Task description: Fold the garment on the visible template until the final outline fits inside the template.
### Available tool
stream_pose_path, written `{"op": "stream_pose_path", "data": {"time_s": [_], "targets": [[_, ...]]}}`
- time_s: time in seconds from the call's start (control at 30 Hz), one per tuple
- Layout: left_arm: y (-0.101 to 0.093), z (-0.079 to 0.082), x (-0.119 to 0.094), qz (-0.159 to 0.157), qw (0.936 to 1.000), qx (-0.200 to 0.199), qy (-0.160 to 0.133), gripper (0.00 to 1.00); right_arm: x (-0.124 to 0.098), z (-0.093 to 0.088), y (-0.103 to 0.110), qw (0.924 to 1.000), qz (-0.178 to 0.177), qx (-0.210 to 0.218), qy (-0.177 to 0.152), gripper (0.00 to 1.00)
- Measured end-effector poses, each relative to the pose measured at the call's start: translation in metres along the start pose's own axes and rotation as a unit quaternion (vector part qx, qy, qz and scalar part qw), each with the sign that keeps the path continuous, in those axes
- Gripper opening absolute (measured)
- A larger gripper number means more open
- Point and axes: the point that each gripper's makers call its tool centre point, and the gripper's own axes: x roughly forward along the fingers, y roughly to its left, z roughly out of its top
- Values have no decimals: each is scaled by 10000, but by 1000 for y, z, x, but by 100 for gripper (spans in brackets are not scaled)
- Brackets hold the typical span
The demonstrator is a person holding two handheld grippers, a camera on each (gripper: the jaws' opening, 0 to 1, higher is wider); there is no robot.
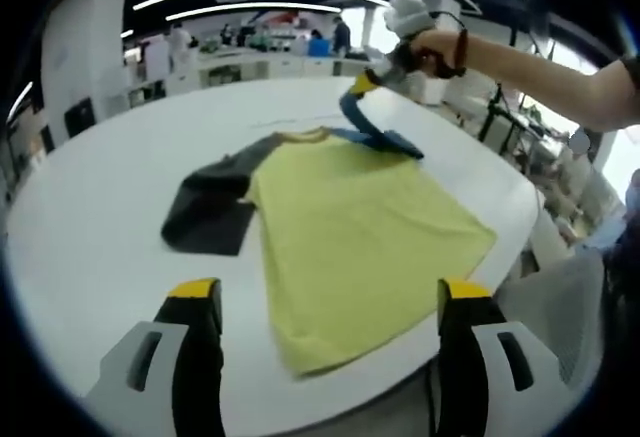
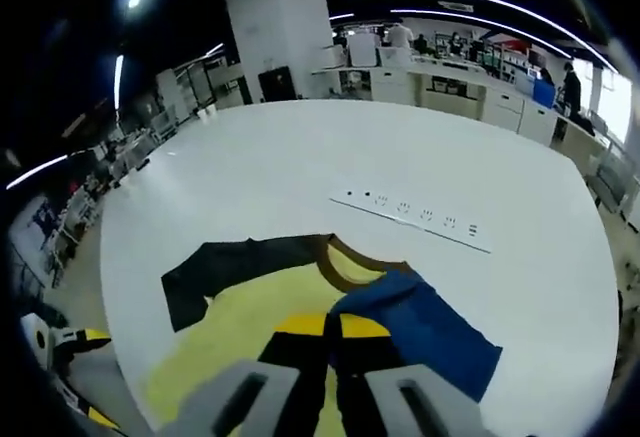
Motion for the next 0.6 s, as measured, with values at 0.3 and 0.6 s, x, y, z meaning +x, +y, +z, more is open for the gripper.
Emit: {"op": "stream_pose_path", "data": {"time_s": [0.3, 0.6], "targets": [[3, 2, 1, 86, 9996, -155, -208, 85, 15, 6, 30, 9996, 282, 7, -24, 0], [5, -1, 3, 172, 9995, -188, -176, 84, 26, 1, 52, 9988, 495, -28, 49, 0]]}}
